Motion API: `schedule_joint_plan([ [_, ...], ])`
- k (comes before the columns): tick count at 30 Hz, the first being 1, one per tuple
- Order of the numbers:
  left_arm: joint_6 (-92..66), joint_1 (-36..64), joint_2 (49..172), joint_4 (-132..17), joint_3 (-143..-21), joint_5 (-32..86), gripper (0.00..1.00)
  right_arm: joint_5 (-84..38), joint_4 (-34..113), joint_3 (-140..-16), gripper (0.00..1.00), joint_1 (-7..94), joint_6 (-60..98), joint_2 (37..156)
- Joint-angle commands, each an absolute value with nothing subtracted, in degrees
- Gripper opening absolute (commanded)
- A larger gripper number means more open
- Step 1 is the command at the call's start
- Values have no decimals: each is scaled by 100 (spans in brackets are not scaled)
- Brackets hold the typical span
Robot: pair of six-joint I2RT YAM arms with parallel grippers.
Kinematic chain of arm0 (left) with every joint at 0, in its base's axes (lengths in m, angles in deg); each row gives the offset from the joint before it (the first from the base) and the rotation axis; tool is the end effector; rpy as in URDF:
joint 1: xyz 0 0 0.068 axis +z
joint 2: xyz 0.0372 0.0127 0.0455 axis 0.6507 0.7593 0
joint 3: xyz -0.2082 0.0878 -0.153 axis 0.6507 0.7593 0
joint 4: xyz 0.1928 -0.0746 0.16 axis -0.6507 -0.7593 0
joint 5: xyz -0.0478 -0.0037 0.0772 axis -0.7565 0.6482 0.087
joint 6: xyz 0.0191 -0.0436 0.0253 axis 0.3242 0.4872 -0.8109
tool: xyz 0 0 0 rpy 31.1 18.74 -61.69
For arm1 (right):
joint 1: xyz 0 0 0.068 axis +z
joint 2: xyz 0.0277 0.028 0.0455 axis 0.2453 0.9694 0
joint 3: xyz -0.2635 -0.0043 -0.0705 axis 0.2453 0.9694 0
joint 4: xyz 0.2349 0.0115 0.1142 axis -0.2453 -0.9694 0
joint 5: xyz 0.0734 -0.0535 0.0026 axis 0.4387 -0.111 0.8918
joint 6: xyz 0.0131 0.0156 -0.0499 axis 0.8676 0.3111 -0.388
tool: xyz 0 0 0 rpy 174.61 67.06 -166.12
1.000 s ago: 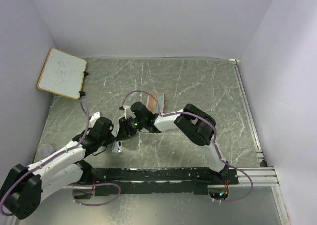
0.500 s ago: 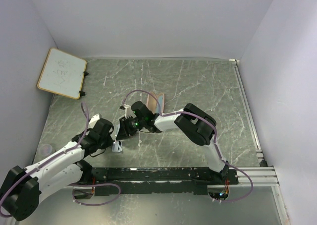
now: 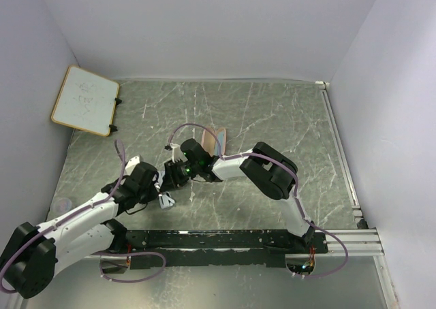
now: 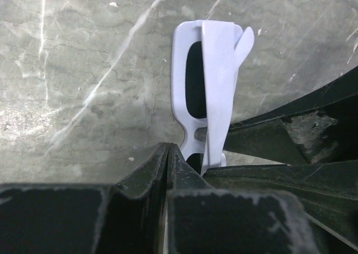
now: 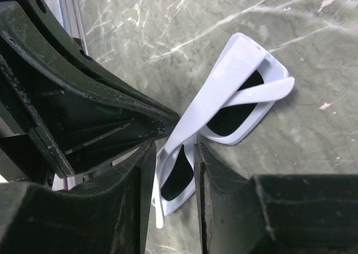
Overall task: Organize the sunglasses
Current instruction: Pick up the sunglasses from the center of the board.
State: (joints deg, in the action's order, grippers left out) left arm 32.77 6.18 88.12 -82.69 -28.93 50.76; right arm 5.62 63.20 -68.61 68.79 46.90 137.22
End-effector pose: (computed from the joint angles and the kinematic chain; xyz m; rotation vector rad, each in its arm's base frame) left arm 0.1343 -0.0808 0.1474 -0.6071 2.4655 -0.3066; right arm 0.2340 0.3659 0.1154 -0.8520 2.2986 1.5001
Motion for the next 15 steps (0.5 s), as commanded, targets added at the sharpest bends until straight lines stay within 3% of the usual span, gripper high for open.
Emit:
schedule_joint_plan([
  [1, 3341, 559, 8908, -8072, -2877, 4948, 11, 617, 6315, -6927, 34, 6860, 4597, 13625],
  [15, 3414, 522, 8772, -8085, -2814, 5020, 11, 805, 6463, -6983, 22, 6866, 4733, 13766],
])
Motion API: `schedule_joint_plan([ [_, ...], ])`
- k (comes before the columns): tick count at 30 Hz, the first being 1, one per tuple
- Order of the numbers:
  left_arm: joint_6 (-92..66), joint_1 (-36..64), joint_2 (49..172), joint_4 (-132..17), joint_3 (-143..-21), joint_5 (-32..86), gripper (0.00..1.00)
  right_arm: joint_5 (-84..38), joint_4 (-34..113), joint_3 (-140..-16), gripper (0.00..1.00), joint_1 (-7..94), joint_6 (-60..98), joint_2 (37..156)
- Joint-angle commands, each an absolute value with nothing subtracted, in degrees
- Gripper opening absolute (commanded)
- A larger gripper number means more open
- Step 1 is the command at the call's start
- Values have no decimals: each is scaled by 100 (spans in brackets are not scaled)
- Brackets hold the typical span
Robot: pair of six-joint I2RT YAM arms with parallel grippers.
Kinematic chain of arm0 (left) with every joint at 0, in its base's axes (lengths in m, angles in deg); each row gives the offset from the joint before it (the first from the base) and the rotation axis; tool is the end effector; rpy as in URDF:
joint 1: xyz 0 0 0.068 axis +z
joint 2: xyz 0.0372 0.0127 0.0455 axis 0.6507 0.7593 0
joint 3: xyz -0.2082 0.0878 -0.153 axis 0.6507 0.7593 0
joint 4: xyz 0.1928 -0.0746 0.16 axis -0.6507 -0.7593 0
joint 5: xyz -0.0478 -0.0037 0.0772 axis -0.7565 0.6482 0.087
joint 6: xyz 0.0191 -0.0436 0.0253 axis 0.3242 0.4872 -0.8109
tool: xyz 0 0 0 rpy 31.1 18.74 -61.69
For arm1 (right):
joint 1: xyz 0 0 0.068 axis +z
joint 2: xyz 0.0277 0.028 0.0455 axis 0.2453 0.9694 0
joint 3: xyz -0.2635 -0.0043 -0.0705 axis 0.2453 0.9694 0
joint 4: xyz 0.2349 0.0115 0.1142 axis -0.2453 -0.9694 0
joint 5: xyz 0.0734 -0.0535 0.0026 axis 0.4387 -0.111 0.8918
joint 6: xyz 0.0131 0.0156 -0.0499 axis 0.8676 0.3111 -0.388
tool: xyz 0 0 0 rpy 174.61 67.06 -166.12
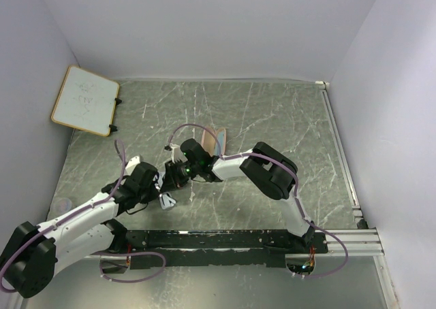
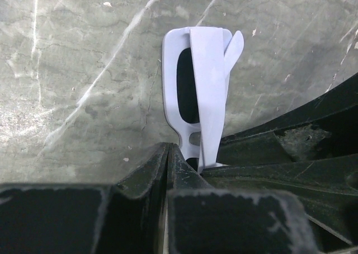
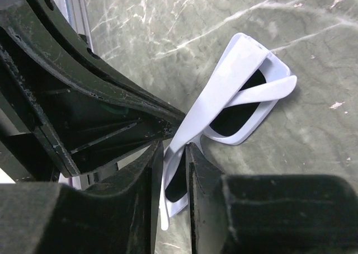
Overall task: Organize the sunglasses
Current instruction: Pick up the sunglasses from the center of the board.
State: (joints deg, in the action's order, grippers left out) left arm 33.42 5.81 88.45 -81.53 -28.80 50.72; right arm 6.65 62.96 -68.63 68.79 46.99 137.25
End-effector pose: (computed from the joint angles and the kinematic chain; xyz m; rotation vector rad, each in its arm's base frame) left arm 0.1351 -0.0826 0.1472 -0.6131 2.4560 -0.3253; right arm 0.2333 0.3658 0.1152 -0.8635 2.3039 1.5170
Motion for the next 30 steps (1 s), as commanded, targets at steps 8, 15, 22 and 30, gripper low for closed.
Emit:
schedule_joint_plan([
  [8, 3431, 513, 8744, -8076, -2780, 5046, 11, 979, 6681, -6928, 18, 6861, 4881, 13774],
  [15, 3473, 503, 8673, -8106, -2756, 5071, 11, 1088, 6752, -6920, 3, 6860, 4923, 13783],
  [22, 3490, 500, 8631, -8135, -2730, 5081, 11, 1070, 6726, -6905, 0, 6862, 4914, 13766],
  [30, 3411, 450, 8275, -8495, -2929, 5302, 11, 965, 6677, -6882, 0, 6852, 4909, 13744],
])
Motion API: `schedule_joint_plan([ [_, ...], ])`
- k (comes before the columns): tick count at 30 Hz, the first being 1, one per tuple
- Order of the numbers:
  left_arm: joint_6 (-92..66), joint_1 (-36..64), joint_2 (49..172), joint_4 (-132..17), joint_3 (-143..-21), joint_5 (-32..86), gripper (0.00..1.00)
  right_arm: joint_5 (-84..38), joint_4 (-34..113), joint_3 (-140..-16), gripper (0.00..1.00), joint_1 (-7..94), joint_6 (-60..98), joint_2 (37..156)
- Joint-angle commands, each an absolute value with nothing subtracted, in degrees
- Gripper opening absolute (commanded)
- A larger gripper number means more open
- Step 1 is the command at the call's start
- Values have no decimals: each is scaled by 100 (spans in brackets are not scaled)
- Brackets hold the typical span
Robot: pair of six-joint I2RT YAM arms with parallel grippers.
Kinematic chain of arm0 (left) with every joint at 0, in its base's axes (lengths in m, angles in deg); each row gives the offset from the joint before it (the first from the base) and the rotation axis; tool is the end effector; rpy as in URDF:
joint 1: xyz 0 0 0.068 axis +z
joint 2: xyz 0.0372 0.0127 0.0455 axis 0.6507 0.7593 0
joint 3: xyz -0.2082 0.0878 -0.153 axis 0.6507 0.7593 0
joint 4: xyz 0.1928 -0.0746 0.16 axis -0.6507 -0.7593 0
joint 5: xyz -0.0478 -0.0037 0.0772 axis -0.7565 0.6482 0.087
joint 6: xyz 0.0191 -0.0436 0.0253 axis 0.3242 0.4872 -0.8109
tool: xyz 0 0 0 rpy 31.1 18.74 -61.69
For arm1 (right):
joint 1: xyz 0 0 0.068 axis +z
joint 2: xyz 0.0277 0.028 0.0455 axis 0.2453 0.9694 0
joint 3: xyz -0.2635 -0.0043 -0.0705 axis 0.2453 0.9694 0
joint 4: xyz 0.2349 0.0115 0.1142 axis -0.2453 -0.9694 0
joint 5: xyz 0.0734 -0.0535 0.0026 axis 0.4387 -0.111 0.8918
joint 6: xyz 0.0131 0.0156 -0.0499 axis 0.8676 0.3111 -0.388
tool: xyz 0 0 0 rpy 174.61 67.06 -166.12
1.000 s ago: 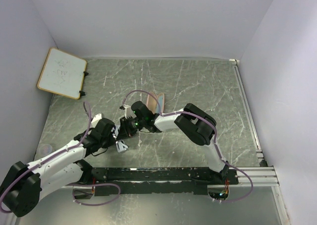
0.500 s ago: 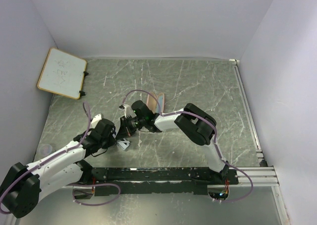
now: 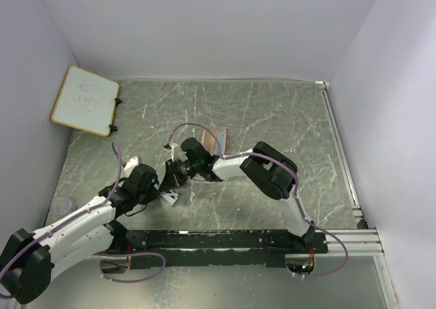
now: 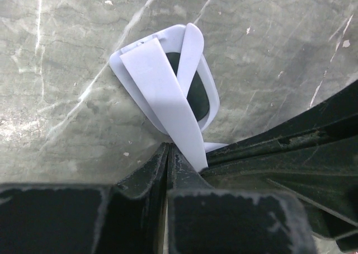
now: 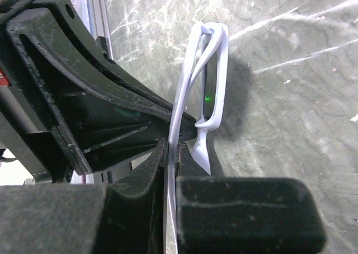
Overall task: Organize the sunglasses
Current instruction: Pick up the sunglasses from the center of the board.
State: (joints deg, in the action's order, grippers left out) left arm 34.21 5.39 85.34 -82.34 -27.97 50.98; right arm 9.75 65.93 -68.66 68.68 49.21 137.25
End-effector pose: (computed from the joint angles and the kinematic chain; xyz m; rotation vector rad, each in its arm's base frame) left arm 0.1299 -0.0802 0.1493 -0.6223 2.4323 -0.3526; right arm 0.2339 0.3677 0.1204 -0.8708 2.2679 1.6050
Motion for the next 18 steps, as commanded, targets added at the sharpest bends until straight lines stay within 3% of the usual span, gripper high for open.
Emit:
schedule_joint_plan([
  [1, 3391, 438, 8160, -8578, -2967, 5352, 12, 938, 6662, -6878, 0, 6847, 4905, 13736],
  [18, 3269, 412, 7646, -9464, -3693, 6073, 12, 480, 6361, -6539, 0, 6501, 4741, 12908],
])
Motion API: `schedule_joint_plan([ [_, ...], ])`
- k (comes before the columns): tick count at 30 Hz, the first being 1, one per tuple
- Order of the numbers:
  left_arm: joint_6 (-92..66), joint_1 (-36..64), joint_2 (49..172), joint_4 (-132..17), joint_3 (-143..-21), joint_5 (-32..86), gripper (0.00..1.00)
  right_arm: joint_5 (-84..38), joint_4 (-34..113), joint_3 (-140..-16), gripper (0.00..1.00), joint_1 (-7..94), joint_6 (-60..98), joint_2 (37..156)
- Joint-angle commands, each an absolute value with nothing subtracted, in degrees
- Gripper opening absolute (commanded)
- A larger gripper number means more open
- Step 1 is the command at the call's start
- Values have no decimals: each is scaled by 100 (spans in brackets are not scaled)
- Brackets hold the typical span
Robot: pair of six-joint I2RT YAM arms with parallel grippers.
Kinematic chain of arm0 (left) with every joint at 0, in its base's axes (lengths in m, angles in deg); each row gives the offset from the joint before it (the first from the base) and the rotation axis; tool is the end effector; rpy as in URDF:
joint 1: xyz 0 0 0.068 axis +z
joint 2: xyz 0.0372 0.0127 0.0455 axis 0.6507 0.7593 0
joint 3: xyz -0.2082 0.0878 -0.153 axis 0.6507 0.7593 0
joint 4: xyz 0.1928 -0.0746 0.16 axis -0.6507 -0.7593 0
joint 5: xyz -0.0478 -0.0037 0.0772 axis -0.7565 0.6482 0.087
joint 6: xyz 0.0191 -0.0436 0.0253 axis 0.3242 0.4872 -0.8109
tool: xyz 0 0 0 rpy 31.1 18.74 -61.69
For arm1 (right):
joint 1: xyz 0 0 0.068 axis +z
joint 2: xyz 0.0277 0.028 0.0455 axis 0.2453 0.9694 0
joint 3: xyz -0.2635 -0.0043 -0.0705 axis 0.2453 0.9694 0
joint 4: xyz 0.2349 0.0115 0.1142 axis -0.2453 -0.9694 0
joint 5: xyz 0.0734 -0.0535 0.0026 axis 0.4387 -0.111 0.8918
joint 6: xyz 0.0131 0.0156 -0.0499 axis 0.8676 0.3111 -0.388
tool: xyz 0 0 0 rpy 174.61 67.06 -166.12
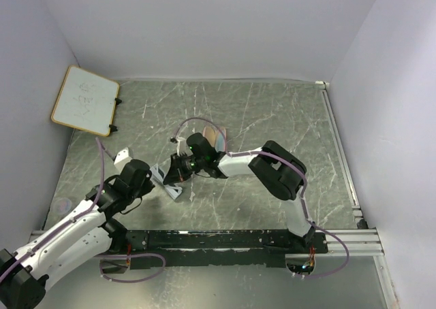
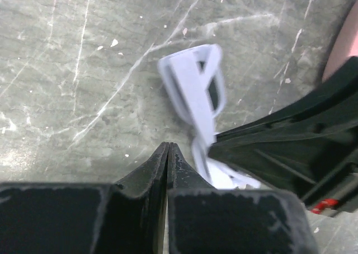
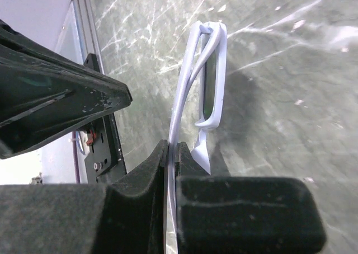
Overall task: Organize the sunglasses
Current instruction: Pick up the sunglasses from the center of the board.
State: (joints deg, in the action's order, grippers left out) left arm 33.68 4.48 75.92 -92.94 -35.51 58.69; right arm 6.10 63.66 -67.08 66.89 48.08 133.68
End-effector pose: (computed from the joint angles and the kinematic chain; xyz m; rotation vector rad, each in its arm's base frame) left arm 0.1231 -0.0726 0.2008 -0.6330 2.2645 -0.3291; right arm 0.2421 0.3531 0.1342 -0.8008 2.2653 1.5193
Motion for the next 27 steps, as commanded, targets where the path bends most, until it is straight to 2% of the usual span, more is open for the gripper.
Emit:
schedule_joint_plan([
  [1, 3269, 414, 7663, -9445, -3702, 6078, 12, 467, 6369, -6489, 0, 6466, 4742, 12837],
  [11, 3153, 419, 8082, -8698, -3704, 6307, 12, 265, 6412, -6002, 0, 5960, 4862, 12118],
  [27, 2747, 415, 9906, -6399, -3988, 6518, 12, -159, 6089, -5029, 0, 4838, 4795, 10560],
])
